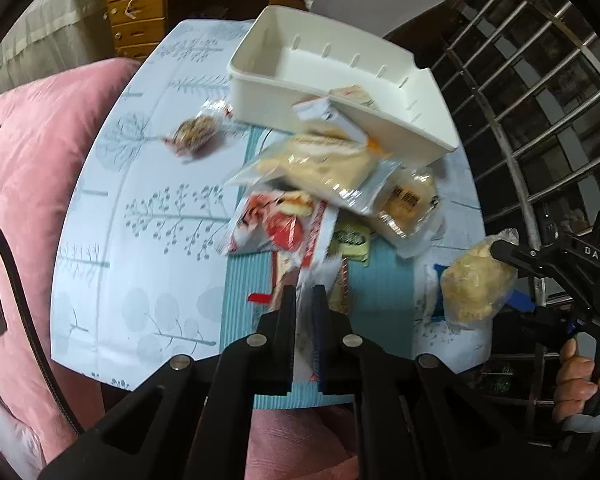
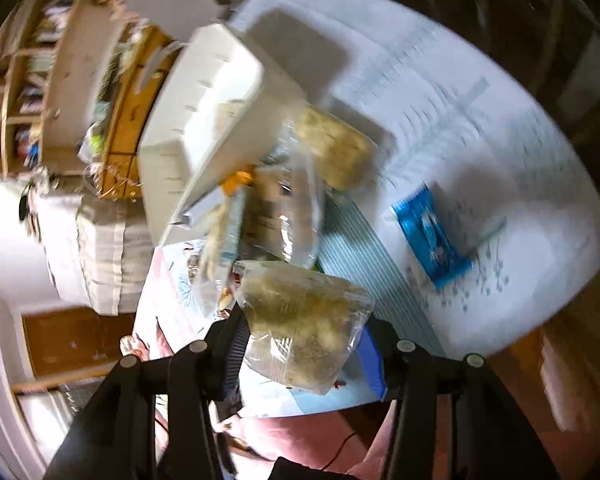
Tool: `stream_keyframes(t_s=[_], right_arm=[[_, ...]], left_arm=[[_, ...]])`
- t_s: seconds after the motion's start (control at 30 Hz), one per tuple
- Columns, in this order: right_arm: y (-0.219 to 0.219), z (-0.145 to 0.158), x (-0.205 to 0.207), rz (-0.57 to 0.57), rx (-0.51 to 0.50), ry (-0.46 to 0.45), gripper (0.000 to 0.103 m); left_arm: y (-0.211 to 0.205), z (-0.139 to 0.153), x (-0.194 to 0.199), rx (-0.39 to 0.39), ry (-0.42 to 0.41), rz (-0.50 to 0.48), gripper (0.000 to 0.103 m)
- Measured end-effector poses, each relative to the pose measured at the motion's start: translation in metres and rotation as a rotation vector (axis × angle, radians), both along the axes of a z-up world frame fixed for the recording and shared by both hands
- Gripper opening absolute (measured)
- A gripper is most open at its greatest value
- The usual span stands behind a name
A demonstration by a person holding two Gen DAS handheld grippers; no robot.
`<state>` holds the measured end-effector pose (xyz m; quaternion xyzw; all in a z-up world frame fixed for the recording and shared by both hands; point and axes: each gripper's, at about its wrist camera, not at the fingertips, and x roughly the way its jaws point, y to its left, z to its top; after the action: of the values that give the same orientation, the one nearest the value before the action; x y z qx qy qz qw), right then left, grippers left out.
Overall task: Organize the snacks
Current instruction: 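Carry the clear snack bag with the right gripper into the tray and release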
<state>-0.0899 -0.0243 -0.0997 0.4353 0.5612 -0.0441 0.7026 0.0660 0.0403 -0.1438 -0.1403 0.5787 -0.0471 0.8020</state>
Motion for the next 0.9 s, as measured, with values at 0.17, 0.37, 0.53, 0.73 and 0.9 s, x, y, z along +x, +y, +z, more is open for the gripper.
stream_keyframes(t_s=[0.17, 0.37, 0.53, 0.73, 0.9], right_arm=[[-0.002, 0.022, 0.011, 0.059, -0.076, -0.094, 0.050], [-0.002, 0.048, 0.028, 0.111, -0.162, -0.189, 0.050], [0.001, 0.070, 0.052, 0.143, -0.252, -0.291, 0.050], [0.006, 0.087, 0.090, 0.165, -0.351, -0.399, 0.050], [0.012, 0.082, 0.126, 0.184, -0.428, -0.425, 0.050]], left_arm=[[-0.007, 0.030, 0.016, 0.006, -0.038, -0.031, 0.004], [-0.012, 0.058, 0.045, 0.029, -0.068, -0.064, 0.004], [-0.016, 0.068, 0.071, 0.064, -0.067, -0.093, 0.004], [-0.014, 0.064, 0.093, 0.080, -0.051, -0.115, 0.004], [-0.005, 0.049, 0.107, 0.068, -0.009, -0.116, 0.006]])
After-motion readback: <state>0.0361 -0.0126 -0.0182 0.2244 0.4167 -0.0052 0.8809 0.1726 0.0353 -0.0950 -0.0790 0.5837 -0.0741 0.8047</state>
